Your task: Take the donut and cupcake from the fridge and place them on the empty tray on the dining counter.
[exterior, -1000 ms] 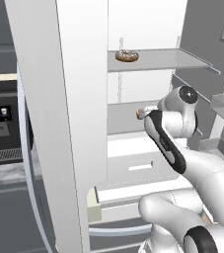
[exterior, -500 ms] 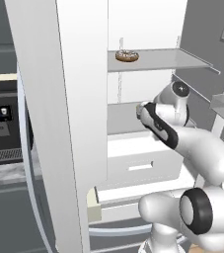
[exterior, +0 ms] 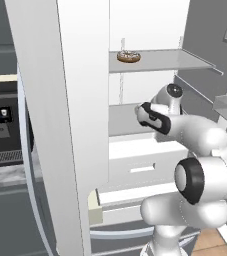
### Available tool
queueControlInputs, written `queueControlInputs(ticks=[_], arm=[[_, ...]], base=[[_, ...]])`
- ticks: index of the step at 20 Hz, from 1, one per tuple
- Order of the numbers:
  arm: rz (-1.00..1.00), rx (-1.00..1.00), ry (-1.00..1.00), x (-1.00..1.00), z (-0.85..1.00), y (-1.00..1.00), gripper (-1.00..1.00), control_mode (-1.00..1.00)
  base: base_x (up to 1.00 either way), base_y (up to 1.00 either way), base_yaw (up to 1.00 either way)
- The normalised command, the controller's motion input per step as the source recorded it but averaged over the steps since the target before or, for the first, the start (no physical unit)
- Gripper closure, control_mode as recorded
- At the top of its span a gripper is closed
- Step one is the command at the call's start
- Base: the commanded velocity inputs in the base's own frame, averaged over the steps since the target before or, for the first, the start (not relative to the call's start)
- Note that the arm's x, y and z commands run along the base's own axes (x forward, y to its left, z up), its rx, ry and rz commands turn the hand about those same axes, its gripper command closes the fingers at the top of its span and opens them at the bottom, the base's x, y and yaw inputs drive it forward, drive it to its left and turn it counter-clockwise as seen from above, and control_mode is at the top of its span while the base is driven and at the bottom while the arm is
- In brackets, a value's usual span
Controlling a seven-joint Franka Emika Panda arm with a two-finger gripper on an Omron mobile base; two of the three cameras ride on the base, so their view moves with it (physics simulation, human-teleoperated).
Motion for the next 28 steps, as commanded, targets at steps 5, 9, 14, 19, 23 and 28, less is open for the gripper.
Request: queueControlInputs(ticks=[5,9,14,19,23,28], arm=[[0.00,0.00,0.01,0.46,-0.20,-0.07,-1.00,-1.00],[0.00,0.00,0.00,0.48,-0.22,0.00,-1.00,-1.00],[0.00,0.00,0.00,0.50,-0.28,0.00,-1.00,-1.00],[0.00,0.00,0.00,0.42,-0.24,-0.01,-1.00,-1.00],[0.00,0.00,0.00,0.36,-0.22,-0.04,-1.00,-1.00],[0.00,0.00,0.00,0.26,-0.20,-0.08,-1.00,-1.00]], base=[[0.00,0.00,0.00],[0.00,0.00,0.00],[0.00,0.00,0.00],[0.00,0.00,0.00],[0.00,0.00,0.00],[0.00,0.00,0.00]])
